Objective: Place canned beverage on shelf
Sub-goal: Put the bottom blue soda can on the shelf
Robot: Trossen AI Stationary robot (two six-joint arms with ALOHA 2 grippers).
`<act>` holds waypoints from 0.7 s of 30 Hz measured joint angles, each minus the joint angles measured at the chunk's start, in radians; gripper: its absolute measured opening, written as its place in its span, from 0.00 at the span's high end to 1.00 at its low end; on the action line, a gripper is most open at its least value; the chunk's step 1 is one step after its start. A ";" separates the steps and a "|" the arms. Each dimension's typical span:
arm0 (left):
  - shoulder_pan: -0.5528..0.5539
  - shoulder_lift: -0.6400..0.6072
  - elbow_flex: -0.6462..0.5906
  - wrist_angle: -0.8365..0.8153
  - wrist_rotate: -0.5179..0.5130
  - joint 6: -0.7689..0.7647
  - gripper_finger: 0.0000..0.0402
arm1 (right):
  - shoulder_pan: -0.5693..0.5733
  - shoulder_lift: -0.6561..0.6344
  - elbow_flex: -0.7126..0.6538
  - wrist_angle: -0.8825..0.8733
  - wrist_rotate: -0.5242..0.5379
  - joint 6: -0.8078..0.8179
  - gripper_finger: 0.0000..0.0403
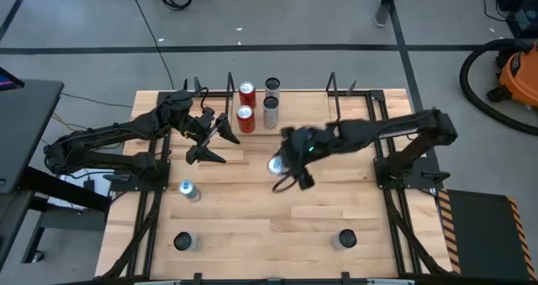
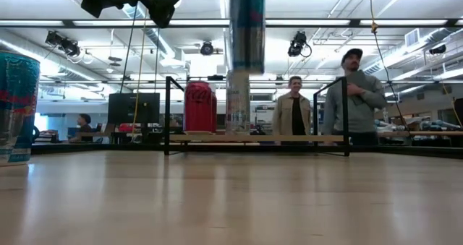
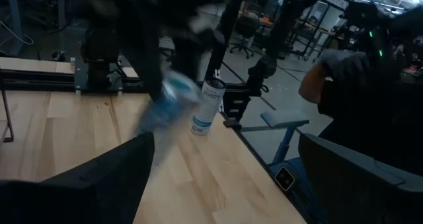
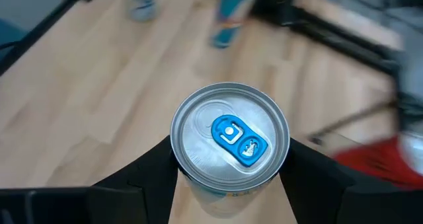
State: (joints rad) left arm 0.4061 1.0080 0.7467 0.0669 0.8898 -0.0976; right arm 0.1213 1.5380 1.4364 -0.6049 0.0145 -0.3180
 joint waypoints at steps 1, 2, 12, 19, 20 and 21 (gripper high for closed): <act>0.000 0.000 0.000 0.000 0.000 0.002 0.06 | -0.013 -0.028 0.000 -0.008 0.021 0.000 0.41; 0.000 0.000 0.000 0.000 0.000 0.004 0.06 | -0.028 -0.057 0.000 -0.016 0.042 -0.001 0.41; 0.000 0.000 0.000 0.000 0.000 0.004 0.06 | -0.250 -0.290 0.001 -0.039 0.175 -0.032 0.41; 0.000 0.000 0.000 0.000 0.000 0.004 0.06 | -0.501 -0.298 0.001 -0.040 0.055 -0.041 0.41; 0.000 0.000 0.000 0.000 0.000 0.004 0.06 | -0.539 -0.288 0.001 -0.040 0.020 -0.040 0.41; 0.000 0.000 0.000 0.000 0.000 0.004 0.06 | -0.574 -0.278 -0.001 -0.039 -0.015 -0.032 0.41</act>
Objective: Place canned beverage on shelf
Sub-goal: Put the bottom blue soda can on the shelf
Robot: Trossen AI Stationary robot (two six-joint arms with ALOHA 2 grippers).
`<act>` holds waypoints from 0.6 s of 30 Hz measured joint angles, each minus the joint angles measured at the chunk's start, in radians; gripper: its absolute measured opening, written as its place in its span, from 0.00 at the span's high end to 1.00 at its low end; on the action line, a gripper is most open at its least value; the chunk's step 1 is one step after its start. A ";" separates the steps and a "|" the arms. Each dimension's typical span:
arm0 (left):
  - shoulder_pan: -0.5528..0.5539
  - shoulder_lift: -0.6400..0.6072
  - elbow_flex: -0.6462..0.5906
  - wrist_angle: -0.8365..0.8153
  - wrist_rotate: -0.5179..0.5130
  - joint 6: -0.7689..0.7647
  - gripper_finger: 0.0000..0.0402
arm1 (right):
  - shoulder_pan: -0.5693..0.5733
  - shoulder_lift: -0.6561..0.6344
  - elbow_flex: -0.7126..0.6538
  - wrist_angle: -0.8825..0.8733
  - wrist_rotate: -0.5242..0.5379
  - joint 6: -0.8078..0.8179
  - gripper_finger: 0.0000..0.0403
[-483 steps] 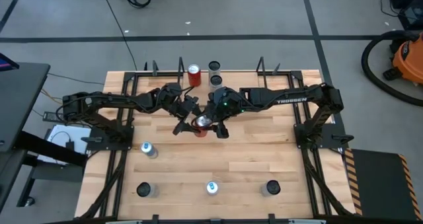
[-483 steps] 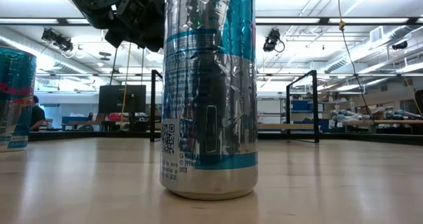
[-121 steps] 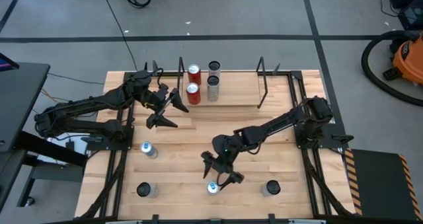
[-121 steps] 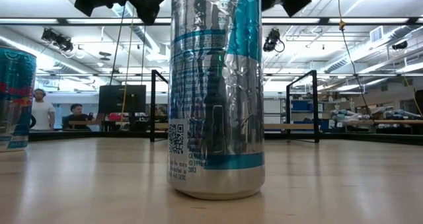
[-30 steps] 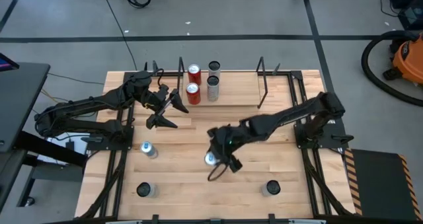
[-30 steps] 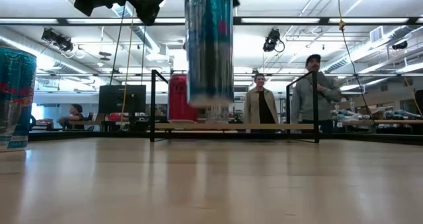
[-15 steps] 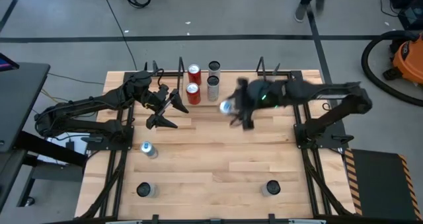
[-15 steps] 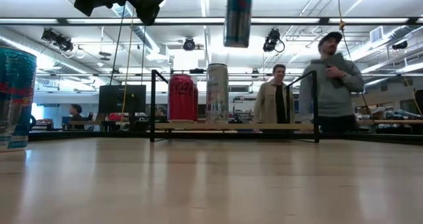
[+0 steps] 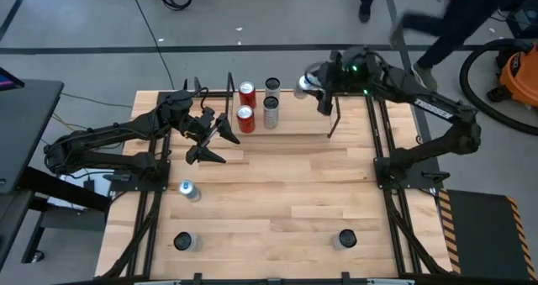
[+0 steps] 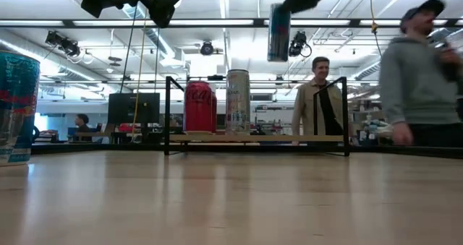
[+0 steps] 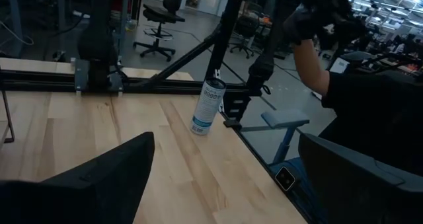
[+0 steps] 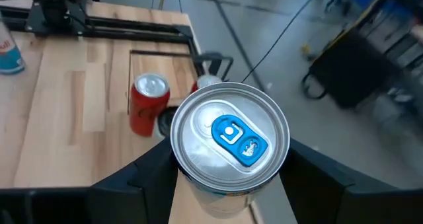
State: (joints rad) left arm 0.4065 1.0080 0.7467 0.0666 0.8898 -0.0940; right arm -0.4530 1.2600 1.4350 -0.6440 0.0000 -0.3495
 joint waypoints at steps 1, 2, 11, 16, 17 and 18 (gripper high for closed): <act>0.000 0.000 0.000 0.000 0.000 -0.001 0.06 | -0.035 0.011 -0.003 0.001 -0.034 0.011 0.41; 0.000 0.000 0.000 0.000 0.000 -0.004 0.06 | -0.068 0.023 -0.009 0.001 -0.070 0.022 0.41; 0.000 0.000 0.000 0.000 0.000 -0.006 0.06 | -0.225 0.182 -0.025 0.012 -0.212 0.117 0.41; 0.000 0.000 0.000 -0.001 0.000 -0.007 0.06 | -0.239 0.279 -0.025 0.053 -0.310 0.133 0.41; 0.000 0.000 0.000 -0.001 0.000 -0.007 0.06 | -0.238 0.294 -0.025 0.059 -0.323 0.140 0.41; 0.000 0.000 0.000 -0.003 0.000 -0.007 0.06 | -0.238 0.307 -0.025 0.061 -0.327 0.141 0.41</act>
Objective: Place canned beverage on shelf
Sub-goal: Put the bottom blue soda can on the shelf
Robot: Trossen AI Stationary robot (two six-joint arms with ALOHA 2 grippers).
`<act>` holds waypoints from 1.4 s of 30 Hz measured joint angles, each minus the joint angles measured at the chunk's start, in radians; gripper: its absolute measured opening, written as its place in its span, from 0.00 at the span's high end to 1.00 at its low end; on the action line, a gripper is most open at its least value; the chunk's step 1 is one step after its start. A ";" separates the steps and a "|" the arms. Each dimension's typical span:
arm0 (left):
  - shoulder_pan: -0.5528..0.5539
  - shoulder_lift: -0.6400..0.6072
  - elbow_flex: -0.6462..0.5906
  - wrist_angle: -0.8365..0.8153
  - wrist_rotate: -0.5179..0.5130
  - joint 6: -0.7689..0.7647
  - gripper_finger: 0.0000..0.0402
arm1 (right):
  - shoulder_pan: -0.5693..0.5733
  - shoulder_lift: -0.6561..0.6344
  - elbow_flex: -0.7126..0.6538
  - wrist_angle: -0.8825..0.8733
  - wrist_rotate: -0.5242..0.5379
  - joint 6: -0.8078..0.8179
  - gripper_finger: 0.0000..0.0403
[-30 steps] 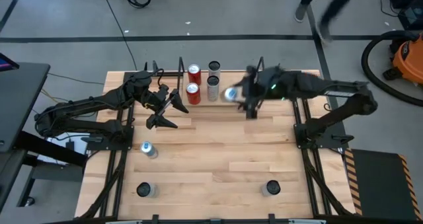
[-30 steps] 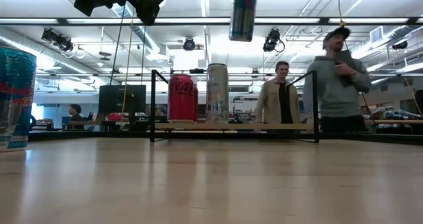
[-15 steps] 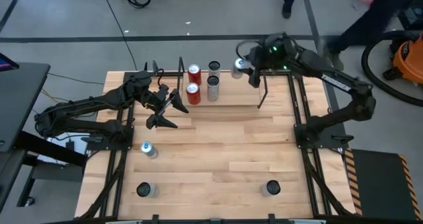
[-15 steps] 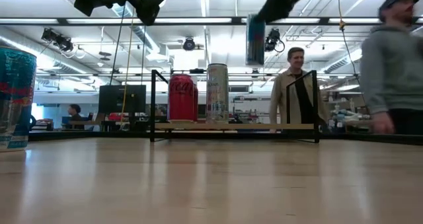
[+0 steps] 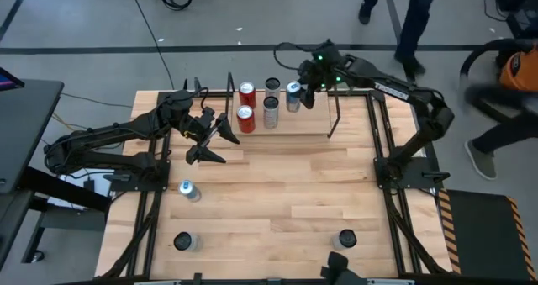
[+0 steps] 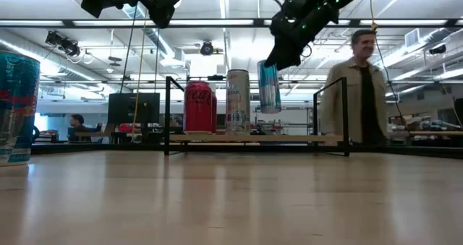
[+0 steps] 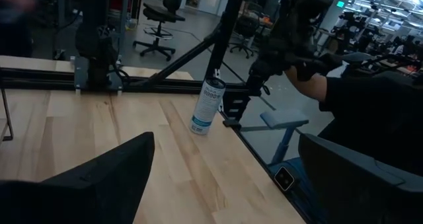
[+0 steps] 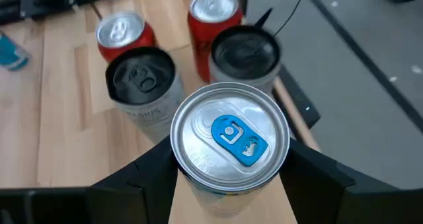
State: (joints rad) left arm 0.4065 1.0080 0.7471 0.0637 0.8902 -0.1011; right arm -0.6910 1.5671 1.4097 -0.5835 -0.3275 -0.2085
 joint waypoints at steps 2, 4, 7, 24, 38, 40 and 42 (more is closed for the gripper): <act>0.000 0.000 0.000 -0.011 0.000 0.000 0.06 | 0.000 0.017 0.000 -0.006 0.000 0.000 0.41; 0.000 0.000 0.000 -0.022 0.000 0.007 0.06 | -0.006 0.021 -0.001 -0.019 0.003 0.000 0.41; 0.000 0.000 0.000 -0.040 0.000 0.011 0.06 | -0.016 0.005 -0.001 -0.065 0.020 -0.001 0.41; -0.013 0.000 0.000 -0.036 -0.019 0.019 0.06 | -0.034 -0.274 -0.391 0.284 0.015 0.046 0.41; -0.013 0.000 0.000 -0.031 -0.024 0.019 0.06 | -0.054 -0.107 -0.439 0.479 0.038 0.029 0.41; -0.013 0.000 0.000 -0.031 -0.024 0.019 0.06 | -0.063 -0.097 -0.431 0.479 0.041 0.029 0.41; -0.013 0.000 0.000 -0.031 -0.024 0.019 0.06 | -0.073 -0.095 -0.417 0.480 0.038 0.030 0.41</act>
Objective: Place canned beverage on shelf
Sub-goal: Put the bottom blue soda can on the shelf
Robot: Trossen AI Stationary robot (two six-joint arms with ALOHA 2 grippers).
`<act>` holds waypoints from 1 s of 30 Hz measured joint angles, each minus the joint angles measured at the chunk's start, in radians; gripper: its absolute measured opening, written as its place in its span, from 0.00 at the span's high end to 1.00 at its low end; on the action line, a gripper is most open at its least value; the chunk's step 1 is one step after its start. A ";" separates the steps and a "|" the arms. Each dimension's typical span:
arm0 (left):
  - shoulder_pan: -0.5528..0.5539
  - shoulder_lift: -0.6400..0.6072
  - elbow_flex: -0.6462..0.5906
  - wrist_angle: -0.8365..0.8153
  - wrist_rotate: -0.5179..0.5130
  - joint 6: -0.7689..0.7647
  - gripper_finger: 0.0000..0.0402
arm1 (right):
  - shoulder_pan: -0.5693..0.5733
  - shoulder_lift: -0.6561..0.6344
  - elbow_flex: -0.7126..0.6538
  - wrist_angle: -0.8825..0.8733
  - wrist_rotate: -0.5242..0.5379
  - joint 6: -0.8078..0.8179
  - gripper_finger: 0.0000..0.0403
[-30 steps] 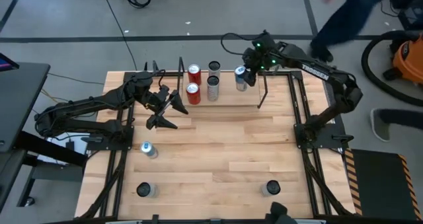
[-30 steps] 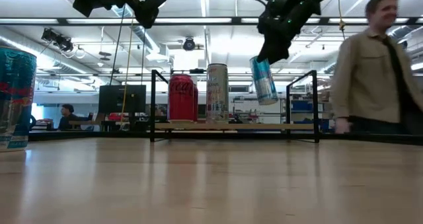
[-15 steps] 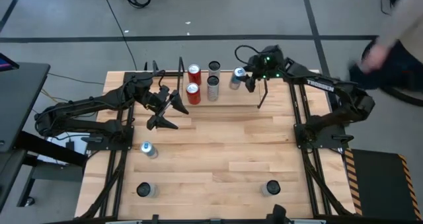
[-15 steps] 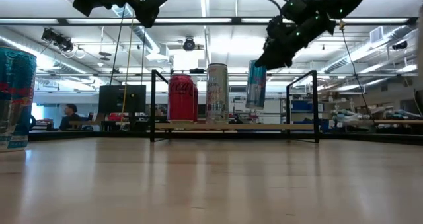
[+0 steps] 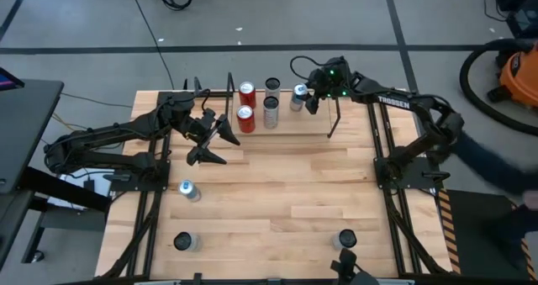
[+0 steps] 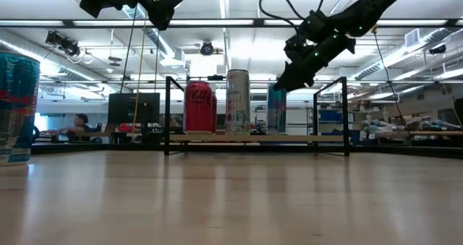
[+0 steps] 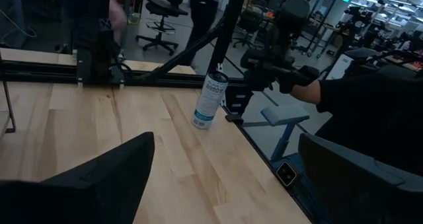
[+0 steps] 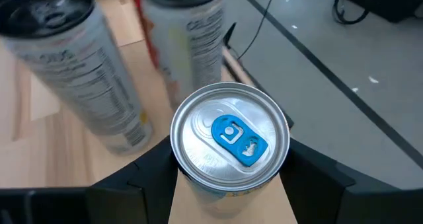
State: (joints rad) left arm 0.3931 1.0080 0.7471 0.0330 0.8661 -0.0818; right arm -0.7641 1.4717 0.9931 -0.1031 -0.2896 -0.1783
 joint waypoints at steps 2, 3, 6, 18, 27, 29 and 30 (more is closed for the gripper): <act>0.000 0.000 0.000 0.000 0.000 0.000 0.06 | -0.005 0.000 0.013 -0.001 0.001 -0.002 0.41; 0.000 0.000 0.000 0.000 0.000 0.000 0.06 | -0.007 0.000 0.021 -0.003 0.002 -0.001 0.41; 0.000 0.000 0.000 0.000 0.000 0.012 0.06 | -0.010 -0.001 0.035 0.002 -0.008 -0.001 0.41; 0.000 0.000 0.000 0.001 0.000 0.016 0.06 | -0.011 -0.001 0.034 -0.046 -0.001 -0.008 0.41; 0.000 0.000 0.000 0.001 -0.010 0.016 0.06 | -0.012 0.007 0.034 -0.069 -0.018 -0.008 0.41; 0.000 0.000 0.000 0.001 -0.010 0.016 0.06 | -0.010 0.021 0.034 -0.065 -0.018 -0.007 0.41; 0.000 0.000 0.000 0.001 -0.010 0.016 0.06 | -0.011 0.031 0.034 -0.059 -0.020 -0.006 0.41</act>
State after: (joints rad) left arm 0.3935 1.0079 0.7471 0.0338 0.8563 -0.0656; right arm -0.7747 1.5029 1.0270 -0.1621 -0.3094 -0.1846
